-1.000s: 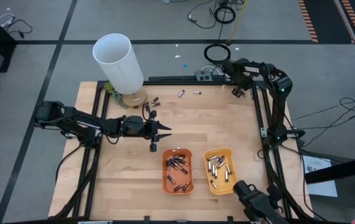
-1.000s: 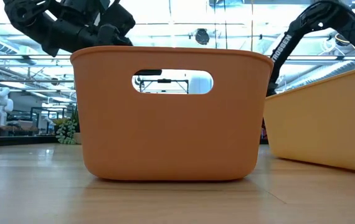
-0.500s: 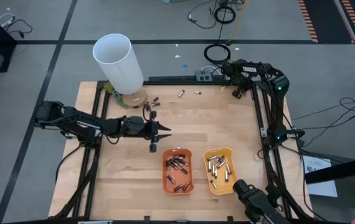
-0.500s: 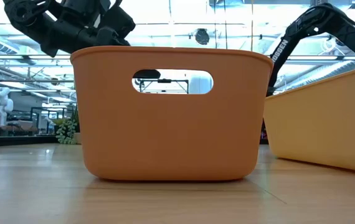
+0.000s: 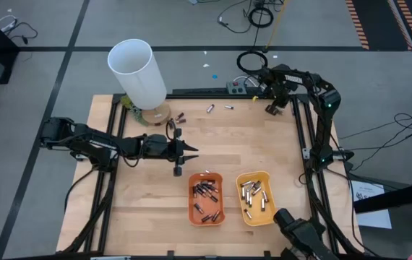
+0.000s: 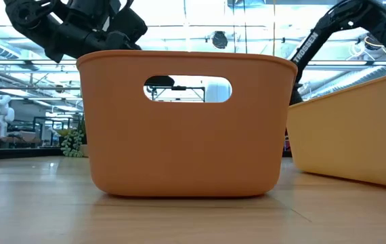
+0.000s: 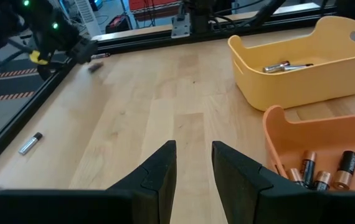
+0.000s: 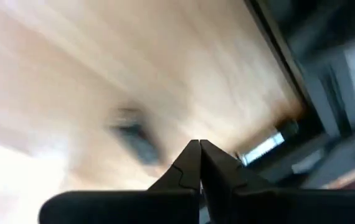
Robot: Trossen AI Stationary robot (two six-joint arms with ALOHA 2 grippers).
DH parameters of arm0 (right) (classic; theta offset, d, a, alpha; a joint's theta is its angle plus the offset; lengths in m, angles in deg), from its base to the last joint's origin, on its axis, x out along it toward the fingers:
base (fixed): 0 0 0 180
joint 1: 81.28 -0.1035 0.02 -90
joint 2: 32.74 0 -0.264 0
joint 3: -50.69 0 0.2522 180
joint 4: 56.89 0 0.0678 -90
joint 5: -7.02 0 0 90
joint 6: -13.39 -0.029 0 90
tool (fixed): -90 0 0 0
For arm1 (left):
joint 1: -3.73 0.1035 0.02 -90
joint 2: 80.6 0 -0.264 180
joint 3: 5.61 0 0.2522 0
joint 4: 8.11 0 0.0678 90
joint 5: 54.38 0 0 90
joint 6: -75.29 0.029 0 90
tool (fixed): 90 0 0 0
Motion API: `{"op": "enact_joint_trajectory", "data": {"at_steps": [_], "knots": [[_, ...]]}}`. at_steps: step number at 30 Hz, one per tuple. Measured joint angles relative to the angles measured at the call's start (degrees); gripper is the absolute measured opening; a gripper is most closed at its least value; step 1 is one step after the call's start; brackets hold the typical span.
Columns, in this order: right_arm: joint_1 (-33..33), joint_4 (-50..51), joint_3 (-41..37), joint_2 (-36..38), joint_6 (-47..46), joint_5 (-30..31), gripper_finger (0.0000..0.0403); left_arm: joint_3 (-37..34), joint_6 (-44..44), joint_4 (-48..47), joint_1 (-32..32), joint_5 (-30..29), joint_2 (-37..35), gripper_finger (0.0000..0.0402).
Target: Sort batteries
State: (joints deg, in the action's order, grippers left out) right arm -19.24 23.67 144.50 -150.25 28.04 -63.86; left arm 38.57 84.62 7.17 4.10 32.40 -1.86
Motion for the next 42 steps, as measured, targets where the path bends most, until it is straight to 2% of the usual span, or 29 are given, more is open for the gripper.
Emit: {"op": "enact_joint_trajectory", "data": {"at_steps": [8, 11, 15, 18, 21, 25, 29, 31, 34, 37, 42], "knots": [[0.04, 2.54, 0.0, 3.46, -5.19, -2.66, 0.0, 0.0, 0.0, 0.0, 0.3, 0.0, 0.0, 0.0113], [-0.3, 5.03, 0.0, 4.98, -5.92, -10.26, 0.0012, 0.0, -0.01, 0.0, 0.3, 0.0, 0.0, 0.0113], [-3.39, 8.83, -0.26, 8.37, -6.7, -19.84, 0.0047, 0.0, 0.02, 0.0, 0.3, 0.0, 0.0, 0.0113], [-7.96, 8.17, -3.57, 13.72, -6.76, -22.74, 0.0073, 0.0, 0.02, -0.02, 0.3, 0.0, 0.0, 0.0113], [-13.89, 4.68, -10.11, 21.39, -9.69, -23.56, 0.0089, 0.0, 0.01, -0.07, 0.3, 0.0, 0.0, 0.0113], [-23.07, -3.17, -24.0, 34.4, -15.51, -24.45, 0.0102, 0.0, 0.02, -0.07, 0.3, 0.0, 0.0, 0.0113], [-32.42, -13.16, -39.49, 45.83, -18.86, -29.62, 0.0123, 0.0, -0.01, -0.07, 0.3, 0.0, 0.0, 0.0113], [-36.3, -11.37, -37.55, 46.66, -19.5, -29.25, 0.0139, 0.0, -0.01, 0.04, 0.3, 0.0, 0.0, 0.0113], [-41.41, -17.26, -34.4, 47.71, -24.33, -28.33, 0.0163, 0.01, -0.47, 0.58, 0.22, 0.02, -0.02, 0.0113], [-45.29, -18.81, -33.95, 47.13, -28.82, -27.95, 0.0182, 0.46, -1.54, 0.52, 0.22, 0.04, -0.02, 0.0113], [-50.67, -19.41, -36.07, 43.74, -36.75, -26.52, 0.0187, 0.92, -1.51, 0.5, 0.0, 0.19, -0.07, 0.0113]]}}
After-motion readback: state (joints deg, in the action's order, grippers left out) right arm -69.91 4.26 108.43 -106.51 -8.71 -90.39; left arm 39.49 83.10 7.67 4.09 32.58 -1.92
